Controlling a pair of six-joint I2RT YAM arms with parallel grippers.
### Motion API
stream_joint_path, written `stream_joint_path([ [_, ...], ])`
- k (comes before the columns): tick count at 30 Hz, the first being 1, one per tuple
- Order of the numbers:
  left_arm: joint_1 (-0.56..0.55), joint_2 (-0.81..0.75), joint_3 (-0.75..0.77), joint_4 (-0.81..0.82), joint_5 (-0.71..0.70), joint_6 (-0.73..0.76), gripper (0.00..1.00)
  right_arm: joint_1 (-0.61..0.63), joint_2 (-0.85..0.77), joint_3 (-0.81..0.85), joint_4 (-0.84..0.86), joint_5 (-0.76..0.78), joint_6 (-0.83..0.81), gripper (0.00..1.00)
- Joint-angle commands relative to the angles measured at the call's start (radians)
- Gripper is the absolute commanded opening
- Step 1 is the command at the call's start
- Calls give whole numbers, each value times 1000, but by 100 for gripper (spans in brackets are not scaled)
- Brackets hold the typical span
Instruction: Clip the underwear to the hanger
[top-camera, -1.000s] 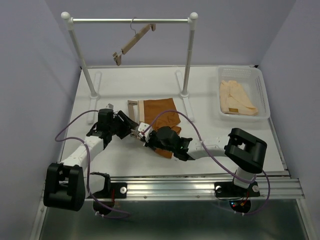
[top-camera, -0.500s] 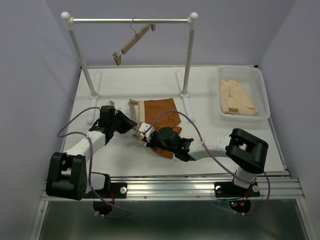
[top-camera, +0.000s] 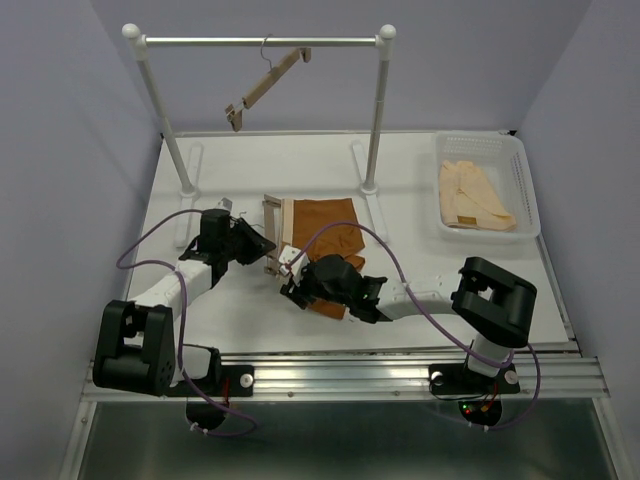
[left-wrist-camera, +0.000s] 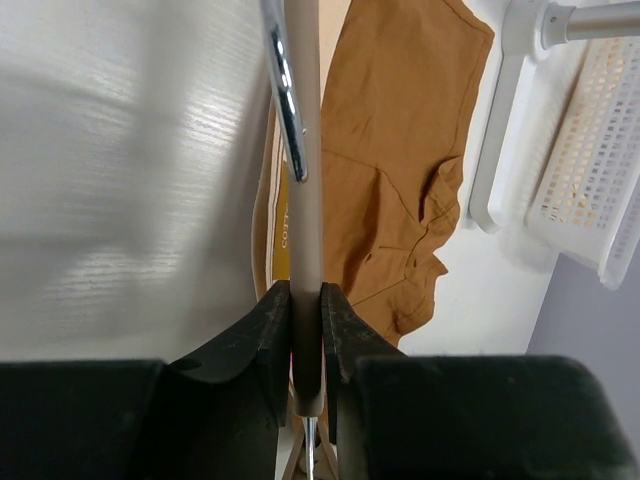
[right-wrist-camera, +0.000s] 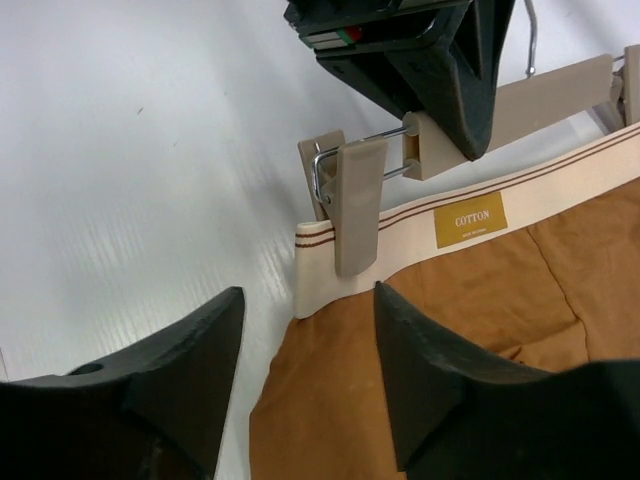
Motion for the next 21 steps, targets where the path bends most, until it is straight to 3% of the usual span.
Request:
stream_joint_path([
  [1, 4, -52, -32, 111, 56, 44, 0, 9, -55, 16, -17, 10, 70, 66],
  [2, 4, -60, -38, 125, 61, 39, 0, 9, -71, 12, -22, 6, 76, 75],
  [4, 1, -86, -57, 140, 76, 40, 0, 9, -86, -4, -27, 1, 97, 81],
  [5, -1, -95, -70, 150, 76, 39, 0, 9, -104, -10, -30, 4, 119, 92],
  [7, -2, -126, -87, 163, 76, 39, 0, -9, -127, -30, -31, 7, 168, 100],
  [10, -7, -157, -130, 203, 84, 28, 0, -66, -181, -47, -36, -63, 267, 100],
  [15, -30, -233, -198, 263, 107, 33, 0, -303, -235, -69, -24, -365, 569, 100],
  [21, -51, -339, -271, 328, 133, 19, 0, -396, -186, -31, 32, -482, 760, 100],
])
